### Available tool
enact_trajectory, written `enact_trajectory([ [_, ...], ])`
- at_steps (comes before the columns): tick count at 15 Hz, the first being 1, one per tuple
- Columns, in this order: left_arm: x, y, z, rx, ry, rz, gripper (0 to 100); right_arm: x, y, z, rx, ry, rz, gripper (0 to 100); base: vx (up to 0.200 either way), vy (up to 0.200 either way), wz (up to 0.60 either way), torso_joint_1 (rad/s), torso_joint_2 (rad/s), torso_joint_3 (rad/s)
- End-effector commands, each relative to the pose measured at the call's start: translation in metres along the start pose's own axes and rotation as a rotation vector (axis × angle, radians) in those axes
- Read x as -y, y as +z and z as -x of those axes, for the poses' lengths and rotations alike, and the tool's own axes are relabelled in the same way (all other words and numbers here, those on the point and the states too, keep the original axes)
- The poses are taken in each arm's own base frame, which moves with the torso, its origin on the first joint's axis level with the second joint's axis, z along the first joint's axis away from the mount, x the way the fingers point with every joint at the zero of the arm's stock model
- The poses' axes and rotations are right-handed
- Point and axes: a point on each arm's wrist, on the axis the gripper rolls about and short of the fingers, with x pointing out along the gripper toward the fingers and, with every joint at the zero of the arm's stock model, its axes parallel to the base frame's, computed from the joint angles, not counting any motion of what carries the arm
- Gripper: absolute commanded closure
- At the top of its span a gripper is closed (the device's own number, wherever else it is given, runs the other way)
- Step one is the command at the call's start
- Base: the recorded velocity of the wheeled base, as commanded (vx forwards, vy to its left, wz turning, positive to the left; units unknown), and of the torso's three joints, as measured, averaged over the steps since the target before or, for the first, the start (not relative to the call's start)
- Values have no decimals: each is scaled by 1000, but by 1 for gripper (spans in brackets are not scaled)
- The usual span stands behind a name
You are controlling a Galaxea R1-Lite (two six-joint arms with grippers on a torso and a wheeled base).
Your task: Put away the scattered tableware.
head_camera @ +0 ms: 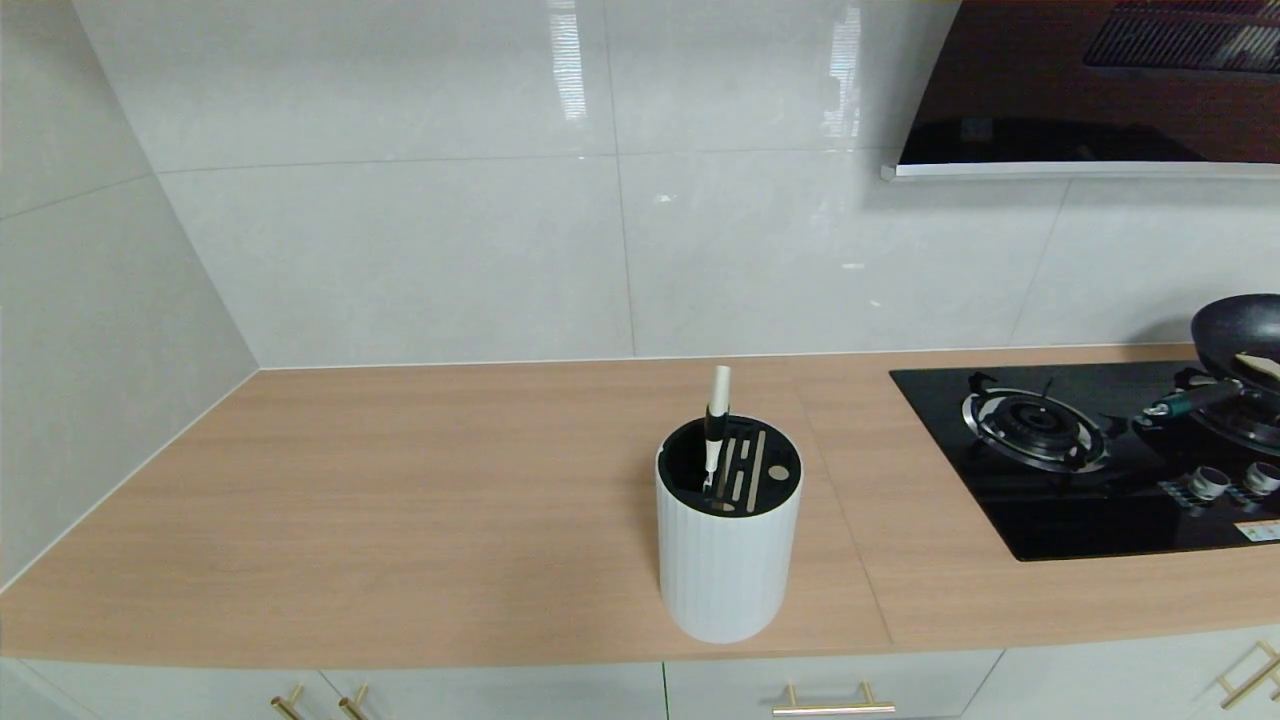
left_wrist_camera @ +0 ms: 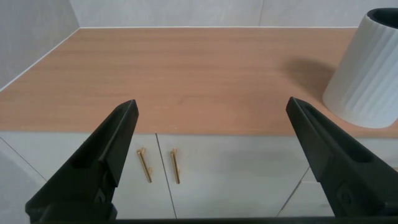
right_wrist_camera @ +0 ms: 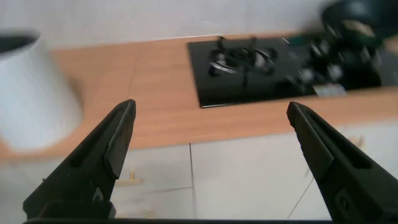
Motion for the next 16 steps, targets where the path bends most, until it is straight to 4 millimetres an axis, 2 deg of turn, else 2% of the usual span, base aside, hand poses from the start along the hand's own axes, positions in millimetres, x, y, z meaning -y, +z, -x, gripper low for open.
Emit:
enact_trajectory([
  [1,0,0,0,-3,1,0,0,0,0,0,-4,12,9,0,0,0,0,0,0,0],
  [3,0,0,0,-3,1,0,0,-5,0,0,20,246,309,0,0,0,0,0,0,0],
  [4,0,0,0,-3,1,0,0,-6,0,1,21,251,326,0,0,0,0,0,0,0],
  [6,0,0,0,-3,1,0,0,-5,-1,2,-44,230,168,0,0,0,0,0,0,0],
  [8,0,0,0,-3,1,0,0,-3,1,0,5,129,78,0,0,0,0,0,0,0],
  [10,0,0,0,-3,1,0,0,-5,-2,1,-23,230,190,0,0,0,0,0,0,0],
  [11,0,0,0,-3,1,0,0,-4,-3,1,-30,203,191,0,0,0,0,0,0,0],
  [14,0,0,0,-3,1,0,0,2,1,0,9,-101,72,0,0,0,0,0,0,0],
  [15,0,0,0,-3,1,0,0,2,1,-1,-1,-84,70,0,0,0,0,0,0,0],
  [16,0,0,0,-3,1,0,0,-2,-1,-1,-17,95,68,0,0,0,0,0,0,0],
])
